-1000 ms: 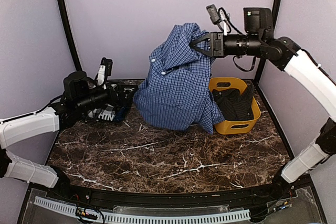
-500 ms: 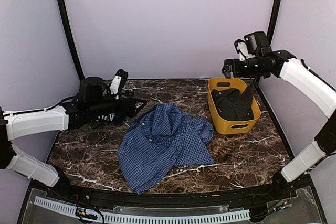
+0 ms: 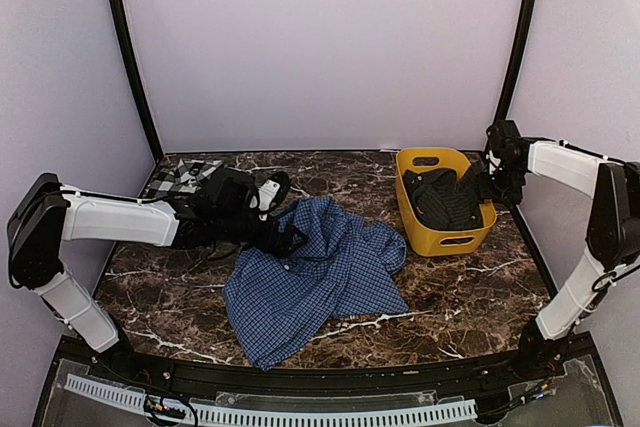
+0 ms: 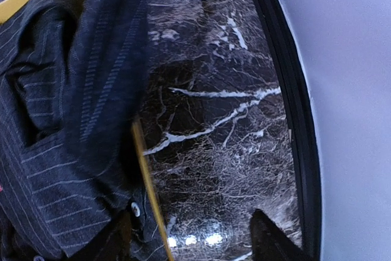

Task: Fold and stack the long sleeve shirts
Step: Move the bin to the corner of the board.

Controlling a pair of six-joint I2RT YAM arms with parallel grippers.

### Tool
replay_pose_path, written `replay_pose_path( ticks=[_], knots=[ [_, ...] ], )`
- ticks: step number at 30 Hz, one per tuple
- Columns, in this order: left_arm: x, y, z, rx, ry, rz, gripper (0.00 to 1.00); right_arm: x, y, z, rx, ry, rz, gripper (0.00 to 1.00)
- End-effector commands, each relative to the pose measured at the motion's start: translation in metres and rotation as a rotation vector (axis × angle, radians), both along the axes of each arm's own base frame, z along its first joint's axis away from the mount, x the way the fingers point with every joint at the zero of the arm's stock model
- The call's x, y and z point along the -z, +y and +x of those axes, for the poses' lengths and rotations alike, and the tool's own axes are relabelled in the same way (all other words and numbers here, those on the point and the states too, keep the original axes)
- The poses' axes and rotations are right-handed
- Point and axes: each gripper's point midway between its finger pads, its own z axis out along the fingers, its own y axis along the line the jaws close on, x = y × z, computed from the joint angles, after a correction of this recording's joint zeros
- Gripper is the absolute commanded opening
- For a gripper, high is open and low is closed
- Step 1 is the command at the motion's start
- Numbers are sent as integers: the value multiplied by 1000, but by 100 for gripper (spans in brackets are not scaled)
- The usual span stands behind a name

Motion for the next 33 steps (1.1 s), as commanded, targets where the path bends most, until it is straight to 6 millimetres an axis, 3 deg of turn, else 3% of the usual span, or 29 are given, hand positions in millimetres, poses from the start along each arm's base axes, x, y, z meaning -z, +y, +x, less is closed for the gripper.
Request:
replay_pose_path(
  ticks=[1, 9, 12, 19, 20, 24, 27, 30, 31, 32, 33],
  knots=[
    [-15, -4, 4, 0, -37, -10, 99, 6, -14, 14, 31, -43, 59, 55],
    [-11, -11, 6, 8, -33, -12, 99, -4, -74, 32, 158, -116, 112, 11],
    [-7, -10, 8, 6, -33, 5, 99, -7, -95, 39, 202, -124, 96, 0],
    [1, -9, 15, -2, -57, 42, 99, -15, -137, 69, 244, -163, 52, 0],
    [5, -10, 16, 1, -54, 53, 99, -15, -143, 72, 254, -146, 38, 4],
    [14, -15, 23, 16, -41, 111, 99, -31, -155, 79, 265, -177, -5, 45],
    [12, -22, 24, 40, -34, 105, 99, -53, -138, 75, 229, -235, 3, 76],
    [-2, -35, 25, 89, -50, 53, 99, -97, -94, 67, 148, -341, -23, 90],
    [3, -41, 31, 89, -35, 63, 96, -122, -46, 59, 50, -402, -3, 92],
    [-1, -46, 34, 96, -28, 59, 94, -131, -20, 53, -10, -425, 25, 92],
    [8, -49, 36, 101, -5, 68, 86, -137, 9, 48, -84, -447, 62, 92]
  ],
)
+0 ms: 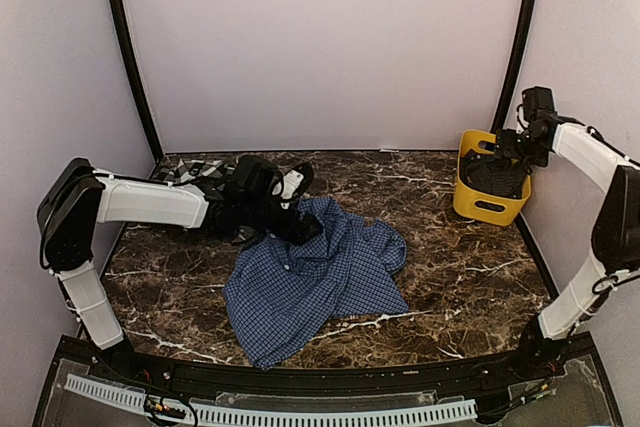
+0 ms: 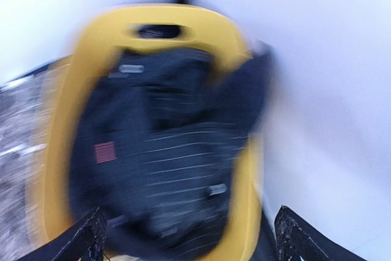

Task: Fold and stack the long sleeve shirts
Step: Move the bin to the corner of the board, then pick up the crumpled shirt from the center of the board, then pass from the left arm to the right

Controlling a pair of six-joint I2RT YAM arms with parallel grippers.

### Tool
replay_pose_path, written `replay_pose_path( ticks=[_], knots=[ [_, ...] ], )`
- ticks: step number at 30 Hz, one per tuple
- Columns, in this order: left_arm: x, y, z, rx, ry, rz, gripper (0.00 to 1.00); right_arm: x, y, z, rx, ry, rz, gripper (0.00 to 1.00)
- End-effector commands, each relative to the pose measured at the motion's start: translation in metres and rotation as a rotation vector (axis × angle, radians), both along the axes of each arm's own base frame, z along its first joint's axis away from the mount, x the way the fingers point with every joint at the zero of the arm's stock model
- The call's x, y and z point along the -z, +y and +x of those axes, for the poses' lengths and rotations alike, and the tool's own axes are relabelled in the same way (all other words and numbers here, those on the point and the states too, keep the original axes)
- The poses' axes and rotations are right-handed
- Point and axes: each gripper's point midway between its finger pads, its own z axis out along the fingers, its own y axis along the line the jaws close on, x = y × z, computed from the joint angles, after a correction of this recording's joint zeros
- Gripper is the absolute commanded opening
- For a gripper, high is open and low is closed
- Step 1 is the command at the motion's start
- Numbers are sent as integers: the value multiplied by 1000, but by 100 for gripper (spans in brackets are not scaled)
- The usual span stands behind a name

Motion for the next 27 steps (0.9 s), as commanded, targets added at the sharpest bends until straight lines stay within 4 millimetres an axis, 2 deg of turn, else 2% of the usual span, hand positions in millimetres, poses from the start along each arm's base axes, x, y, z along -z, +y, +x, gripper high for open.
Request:
replay_pose_path(
  ticks=[1, 2, 3, 4, 5, 6, 7, 10, 11, 12, 13, 14, 15, 16, 17, 18, 19, 21, 24, 27],
  knots=[
    [-3, -26, 5, 70, 42, -19, 82, -58, 115, -20, -292, -180, 56, 92],
    [6, -30, 5, 78, 63, -15, 71, -61, 141, -29, -377, -198, 93, 92],
    [3, -35, 7, 82, 68, -30, 64, -59, 166, -39, -461, -204, 128, 92],
    [11, -37, 8, 80, 83, -24, 47, -57, 191, -51, -553, -204, 173, 92],
    [7, -39, 13, 70, 76, -31, 37, -54, 212, -63, -629, -203, 211, 92],
    [8, -40, 15, 63, 76, -32, 16, -48, 231, -74, -698, -191, 241, 92],
    [3, -41, 19, 49, 67, -44, 4, -44, 249, -85, -766, -183, 269, 92],
    [-30, -41, 17, 39, 29, -128, 0, -21, 295, -114, -924, -143, 335, 92],
    [-45, -43, 18, 36, -5, -170, 0, -14, 311, -122, -970, -123, 350, 92],
    [-69, -39, 16, 24, -39, -227, 0, -7, 323, -126, -999, -104, 352, 92],
    [-80, -37, 14, 17, -56, -252, 0, 0, 341, -134, -1040, -86, 353, 92],
    [-103, -30, 10, -1, -88, -301, 0, 6, 354, -137, -1065, -73, 356, 92],
    [-128, -24, 5, -9, -122, -347, 0, 10, 367, -141, -1094, -63, 364, 92],
    [-136, -20, 3, -29, -122, -380, 0, 10, 382, -146, -1131, -65, 378, 92],
    [-159, -14, -3, -31, -149, -424, 0, 10, 395, -150, -1166, -70, 393, 93],
    [-165, -12, -7, -37, -142, -459, 0, 8, 408, -154, -1200, -82, 412, 93],
    [-180, -7, -13, -34, -157, -490, 0, 9, 420, -155, -1226, -87, 433, 94],
    [-195, -3, -22, -25, -158, -528, 0, 9, 437, -153, -1255, -86, 454, 95],
    [-203, 3, -29, -23, -154, -548, 0, 18, 451, -142, -1276, -64, 426, 94],
    [-209, 12, -32, -45, -170, -551, 0, 13, 465, -149, -1367, -74, 476, 85]
  ],
)
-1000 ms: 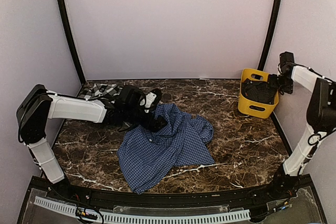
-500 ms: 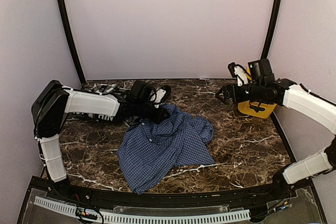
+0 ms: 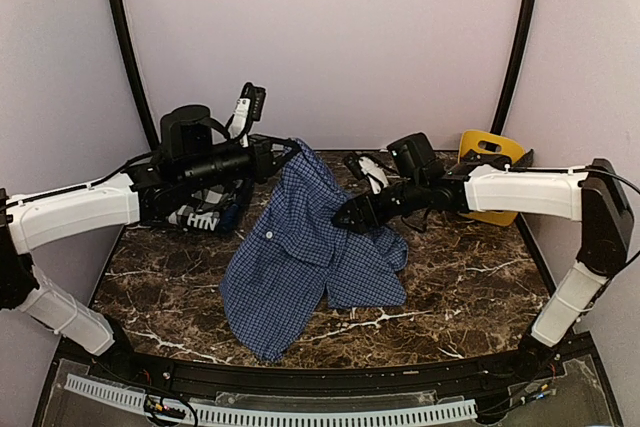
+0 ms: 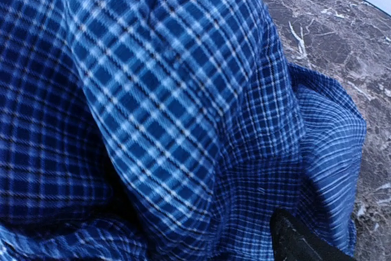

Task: Fold and stack the long sleeve shirts
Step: Pass from the left arm to the right

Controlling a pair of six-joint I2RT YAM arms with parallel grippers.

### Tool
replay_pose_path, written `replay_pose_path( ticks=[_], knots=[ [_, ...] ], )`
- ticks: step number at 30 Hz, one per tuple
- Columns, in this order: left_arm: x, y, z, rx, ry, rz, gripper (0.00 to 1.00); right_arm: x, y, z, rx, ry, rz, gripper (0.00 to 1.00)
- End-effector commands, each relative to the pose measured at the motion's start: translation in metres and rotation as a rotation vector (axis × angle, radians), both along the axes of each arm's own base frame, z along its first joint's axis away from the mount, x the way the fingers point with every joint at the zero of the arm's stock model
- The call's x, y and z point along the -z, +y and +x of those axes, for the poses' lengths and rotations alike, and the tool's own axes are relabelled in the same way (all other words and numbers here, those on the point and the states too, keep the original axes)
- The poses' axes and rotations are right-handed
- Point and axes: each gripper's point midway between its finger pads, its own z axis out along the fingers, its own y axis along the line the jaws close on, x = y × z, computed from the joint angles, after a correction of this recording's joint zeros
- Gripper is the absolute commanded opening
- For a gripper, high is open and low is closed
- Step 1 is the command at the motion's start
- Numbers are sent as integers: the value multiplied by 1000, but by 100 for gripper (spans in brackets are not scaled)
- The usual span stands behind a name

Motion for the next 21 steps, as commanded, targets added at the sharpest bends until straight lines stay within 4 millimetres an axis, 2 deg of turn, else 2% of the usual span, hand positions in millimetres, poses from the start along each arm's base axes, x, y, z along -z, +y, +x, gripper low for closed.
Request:
replay_pose_path(
  ticks=[1, 3, 6, 9, 11, 12, 13, 15, 19, 21],
  knots=[
    [5, 6, -7, -11, 24, -11, 0, -34, 29, -4, -133, -55, 144, 81],
    [6, 9, -6, -26, 21, -4, 0, -43, 37, -17, -212, -39, 209, 74],
    [11, 14, 1, -73, 22, 16, 0, -52, 38, -28, -257, -41, 248, 64],
    [11, 15, 5, -93, 20, 21, 0, -63, 32, -27, -238, -69, 252, 38],
    [10, 14, 8, -102, 19, 21, 0, -68, 19, -15, -170, -81, 209, 10],
    [5, 13, 9, -101, 13, 20, 0, -69, 7, -3, -108, -74, 179, 0],
    [8, 10, 11, -96, 17, 27, 0, -71, -9, 10, -36, -69, 151, 0],
    [-3, -1, 10, -46, 6, 15, 0, -80, -46, 32, 91, -52, 130, 0],
    [-16, -33, -1, 121, 3, -18, 0, -116, -132, 64, 340, -107, 97, 0],
    [-19, -49, -8, 201, -5, -25, 5, -130, -179, 79, 500, -148, 31, 0]
  ],
)
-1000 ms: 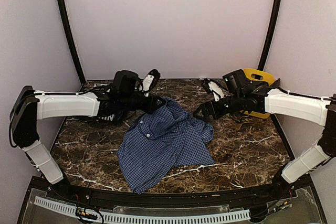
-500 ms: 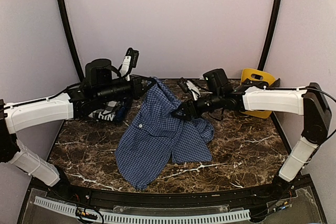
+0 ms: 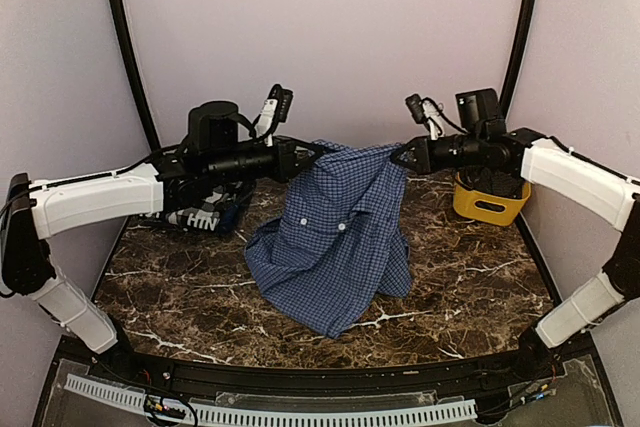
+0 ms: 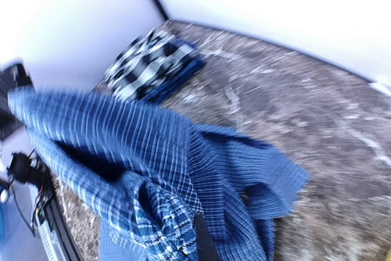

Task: Fold and stack the long sleeve shirts
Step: Pass from the left arm to the right, then place the crumpled shirt at the center of the board, then pick up the crumpled shirt from the center of the board.

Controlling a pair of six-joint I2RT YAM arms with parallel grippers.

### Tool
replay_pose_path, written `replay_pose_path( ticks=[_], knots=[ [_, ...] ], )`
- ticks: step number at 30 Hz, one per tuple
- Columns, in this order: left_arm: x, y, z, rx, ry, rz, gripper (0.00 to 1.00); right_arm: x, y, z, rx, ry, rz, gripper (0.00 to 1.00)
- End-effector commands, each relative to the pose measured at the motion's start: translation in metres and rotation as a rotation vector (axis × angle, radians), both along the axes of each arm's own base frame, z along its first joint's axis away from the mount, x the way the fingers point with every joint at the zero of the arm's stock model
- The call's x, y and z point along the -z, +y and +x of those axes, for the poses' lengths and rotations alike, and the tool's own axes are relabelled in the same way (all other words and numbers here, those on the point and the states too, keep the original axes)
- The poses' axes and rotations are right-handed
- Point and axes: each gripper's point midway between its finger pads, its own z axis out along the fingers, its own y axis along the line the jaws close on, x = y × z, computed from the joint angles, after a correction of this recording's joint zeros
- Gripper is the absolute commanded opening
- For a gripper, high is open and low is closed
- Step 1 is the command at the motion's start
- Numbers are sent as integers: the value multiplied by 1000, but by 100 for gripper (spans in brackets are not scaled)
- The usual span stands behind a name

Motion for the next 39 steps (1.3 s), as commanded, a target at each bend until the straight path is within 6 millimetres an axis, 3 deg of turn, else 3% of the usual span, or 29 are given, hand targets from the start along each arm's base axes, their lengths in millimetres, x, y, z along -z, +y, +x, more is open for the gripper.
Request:
replay_pose_path(
  ticks=[1, 2, 4, 5, 6, 7, 8, 10, 12, 16, 18, 24, 28, 30, 31, 34, 36, 39],
  knots=[
    [-23, -31, -19, 184, -46, -38, 13, -35, -118, 38, 440, -46, -156, 0],
    [-21, -33, -19, 194, -51, -23, 19, -36, -142, 44, 523, -41, -207, 0],
    [-5, -32, -14, 167, -47, 23, 42, -28, -184, 55, 682, -28, -320, 5],
    [0, -30, -12, 152, -48, 42, 48, -23, -198, 58, 742, -20, -365, 18],
    [14, -25, -8, 119, -47, 86, 59, -19, -206, 59, 776, -10, -395, 43],
    [24, -20, -7, 99, -42, 116, 65, -15, -209, 58, 797, -2, -404, 59],
    [34, -13, -2, 57, -44, 165, 74, -13, -208, 57, 795, 5, -393, 66],
    [58, 2, 2, -3, -34, 255, 79, -7, -191, 51, 740, 11, -350, 83],
    [85, 17, 5, -51, -5, 329, 81, -2, -168, 39, 682, -9, -350, 91],
    [144, 44, 13, -131, 154, 408, 81, 30, -100, 2, 471, 8, -380, 93],
    [172, 56, 16, -165, 238, 431, 80, 53, -76, -17, 393, 53, -394, 93],
    [234, 62, 23, -183, 414, 478, 77, 120, -42, -68, 254, 190, -445, 92],
    [257, 52, 22, -148, 499, 462, 65, 153, -31, -102, 190, 252, -528, 93],
    [262, 46, 22, -132, 518, 440, 51, 165, -32, -114, 193, 264, -587, 94],
    [259, 42, 23, -121, 520, 416, 41, 169, -32, -119, 192, 259, -612, 93],
    [245, 39, 23, -111, 504, 353, 23, 179, -28, -130, 169, 265, -644, 87],
    [225, 38, 28, -118, 472, 276, 7, 192, -32, -128, 185, 268, -691, 76],
    [193, 49, 32, -144, 445, 204, 0, 206, -46, -118, 234, 237, -798, 56]
  ],
)
